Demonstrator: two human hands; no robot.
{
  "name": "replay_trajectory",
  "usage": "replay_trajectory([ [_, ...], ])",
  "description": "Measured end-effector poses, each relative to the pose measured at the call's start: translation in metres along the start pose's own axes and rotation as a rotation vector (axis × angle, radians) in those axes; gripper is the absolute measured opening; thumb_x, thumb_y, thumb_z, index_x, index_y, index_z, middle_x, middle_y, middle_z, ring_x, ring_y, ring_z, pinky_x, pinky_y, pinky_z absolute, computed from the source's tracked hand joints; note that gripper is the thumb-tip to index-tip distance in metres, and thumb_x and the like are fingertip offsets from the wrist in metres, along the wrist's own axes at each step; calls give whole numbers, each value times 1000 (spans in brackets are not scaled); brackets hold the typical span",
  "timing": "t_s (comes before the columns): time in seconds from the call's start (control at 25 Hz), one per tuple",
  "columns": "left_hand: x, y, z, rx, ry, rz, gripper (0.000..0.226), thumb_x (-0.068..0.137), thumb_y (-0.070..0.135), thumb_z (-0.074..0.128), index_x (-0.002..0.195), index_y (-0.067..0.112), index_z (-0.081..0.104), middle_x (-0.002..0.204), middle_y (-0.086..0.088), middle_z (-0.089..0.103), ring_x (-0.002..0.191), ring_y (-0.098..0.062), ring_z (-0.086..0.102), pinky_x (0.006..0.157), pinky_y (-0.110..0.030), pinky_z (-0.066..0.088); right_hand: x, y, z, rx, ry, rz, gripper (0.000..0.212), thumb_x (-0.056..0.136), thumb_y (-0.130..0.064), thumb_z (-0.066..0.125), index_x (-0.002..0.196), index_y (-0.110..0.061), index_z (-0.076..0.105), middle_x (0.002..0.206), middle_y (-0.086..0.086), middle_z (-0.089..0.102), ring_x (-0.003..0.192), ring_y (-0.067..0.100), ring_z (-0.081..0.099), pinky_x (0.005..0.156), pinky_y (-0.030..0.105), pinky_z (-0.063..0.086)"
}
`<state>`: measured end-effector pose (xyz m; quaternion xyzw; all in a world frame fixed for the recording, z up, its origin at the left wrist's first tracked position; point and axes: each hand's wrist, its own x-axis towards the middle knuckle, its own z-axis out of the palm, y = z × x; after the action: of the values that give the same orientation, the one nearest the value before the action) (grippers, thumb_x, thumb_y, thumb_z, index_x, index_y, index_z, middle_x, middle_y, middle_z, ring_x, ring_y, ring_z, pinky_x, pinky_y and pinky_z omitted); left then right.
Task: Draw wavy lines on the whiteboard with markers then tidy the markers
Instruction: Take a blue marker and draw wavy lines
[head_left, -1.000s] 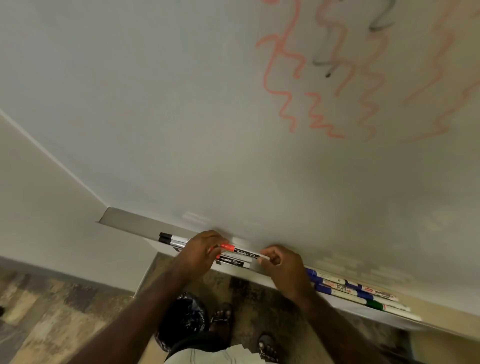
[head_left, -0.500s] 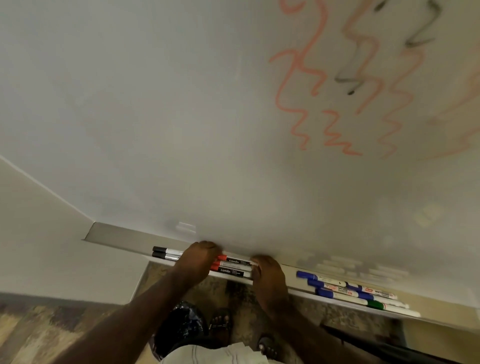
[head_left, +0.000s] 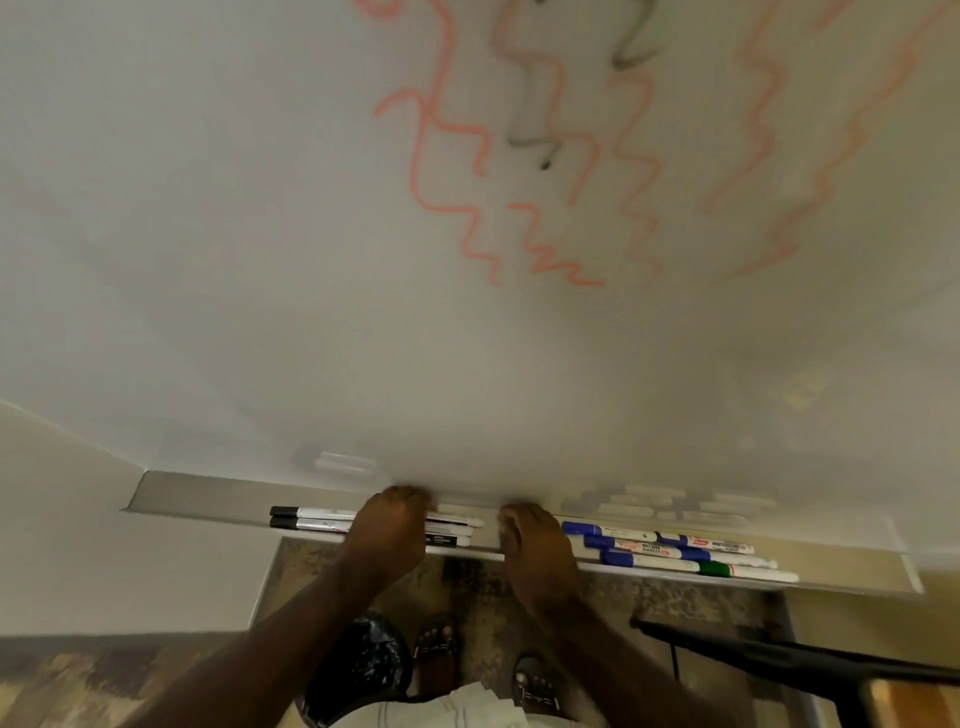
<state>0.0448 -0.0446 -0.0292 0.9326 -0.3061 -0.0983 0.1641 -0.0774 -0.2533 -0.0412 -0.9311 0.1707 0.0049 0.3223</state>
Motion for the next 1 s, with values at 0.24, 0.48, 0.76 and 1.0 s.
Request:
replay_trajectory([
  [0.24, 20, 87, 28, -50, 50, 257, 16, 79, 8, 82, 94, 14, 79, 92, -4, 77, 81, -24, 75, 70, -30, 61, -26, 58, -53, 6, 189, 157, 21, 100, -15, 65, 120, -16, 72, 121, 5, 72, 113, 25, 64, 101, 34, 47],
  [0.48, 40, 145, 68, -8, -164, 268, 30, 102, 34, 55, 126, 17, 65, 124, -4, 67, 111, -23, 64, 99, -40, 56, -51, 104, -88, -56, 198, 263, 28, 106, -25, 57, 131, -19, 68, 135, 2, 68, 129, 22, 57, 112, 33, 40],
  [0.76, 47, 186, 91, 129, -228, 275, 47, 97, 39, 66, 138, 20, 55, 139, -3, 59, 125, -23, 56, 109, -36, 45, -66, 129, -110, -9, 221, 292, 30, 104, -26, 61, 132, -20, 69, 137, 2, 68, 132, 23, 57, 112, 34, 41],
  [1.0, 46, 194, 85, 144, -236, 261, 40, 102, 29, 61, 139, 17, 54, 142, -4, 53, 126, -20, 53, 107, -30, 47, -75, 130, -126, 109, 241, 360, 34, 100, -33, 67, 134, -29, 67, 130, -9, 68, 119, 10, 61, 100, 22, 44],
])
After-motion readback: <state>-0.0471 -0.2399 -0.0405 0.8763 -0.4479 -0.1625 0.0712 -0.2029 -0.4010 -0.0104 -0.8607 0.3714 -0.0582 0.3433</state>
